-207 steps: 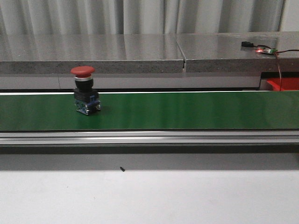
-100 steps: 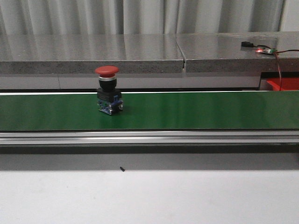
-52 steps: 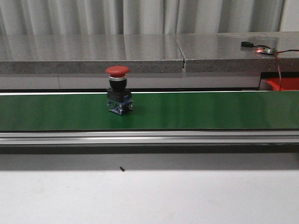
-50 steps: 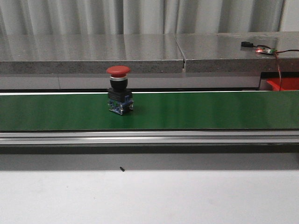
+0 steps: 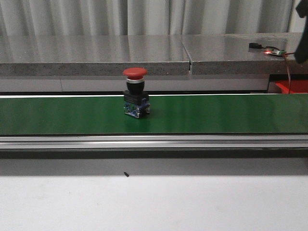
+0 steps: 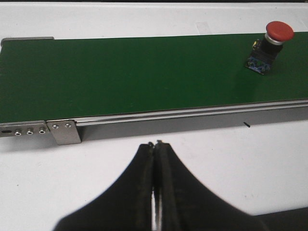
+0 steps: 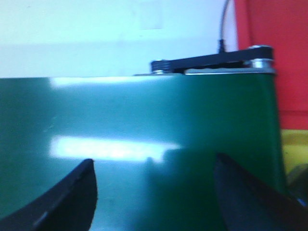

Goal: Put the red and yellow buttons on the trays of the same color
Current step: 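Move the right gripper back to the red button and grasp it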

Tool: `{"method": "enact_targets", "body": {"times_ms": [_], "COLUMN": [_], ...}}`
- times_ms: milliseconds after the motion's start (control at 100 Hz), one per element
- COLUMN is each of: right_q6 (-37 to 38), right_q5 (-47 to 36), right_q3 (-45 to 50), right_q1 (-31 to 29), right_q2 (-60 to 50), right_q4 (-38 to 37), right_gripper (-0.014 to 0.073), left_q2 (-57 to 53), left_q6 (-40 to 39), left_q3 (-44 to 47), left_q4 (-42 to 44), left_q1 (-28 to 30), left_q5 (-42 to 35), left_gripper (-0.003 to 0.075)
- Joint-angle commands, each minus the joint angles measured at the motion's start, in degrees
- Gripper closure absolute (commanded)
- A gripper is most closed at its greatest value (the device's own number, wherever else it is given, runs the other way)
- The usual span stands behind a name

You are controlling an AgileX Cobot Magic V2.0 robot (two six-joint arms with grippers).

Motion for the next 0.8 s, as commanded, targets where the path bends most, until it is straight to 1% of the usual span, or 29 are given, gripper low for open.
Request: {"method": "enact_targets", "body": {"times_ms": [0,200,420,560,790], "right_q6": [-1.7,-6.0,-12.7,-15.8,-18.3], "right_q5": [1.3,9.0,14.5,14.8,15.2], "right_q3": [-4.7,-13.1,-18.2,-19.3,-23.5], "right_q1": [3.0,9.8,15.5,18.0,22.1], "right_q2": [-0.7,3.6,8.9,12.3,18.0], "right_q4": [0.1,0.1,0.4,2.0,3.3], "right_gripper": [0.0074,0.0074,0.0074,0.0074,0.0074], "left_q2": [0.4,0.4,0.4,0.4,0.4], "left_q6": [0.0,-0.3,0.0,0.0,-0.3], "left_q3": [-1.5,-1.5,-1.5,-1.5,-1.5], "left_q4": [-0.6,-0.6,-0.6,-0.6,-0.6], "left_q1": [-0.5,-0.5,-0.5,-0.5,-0.5], "left_q5": [-3.8,-3.8,-3.8,-3.8,-3.8], "left_gripper": [0.0739,0.0739,0.0739,0.0739,0.0739]}}
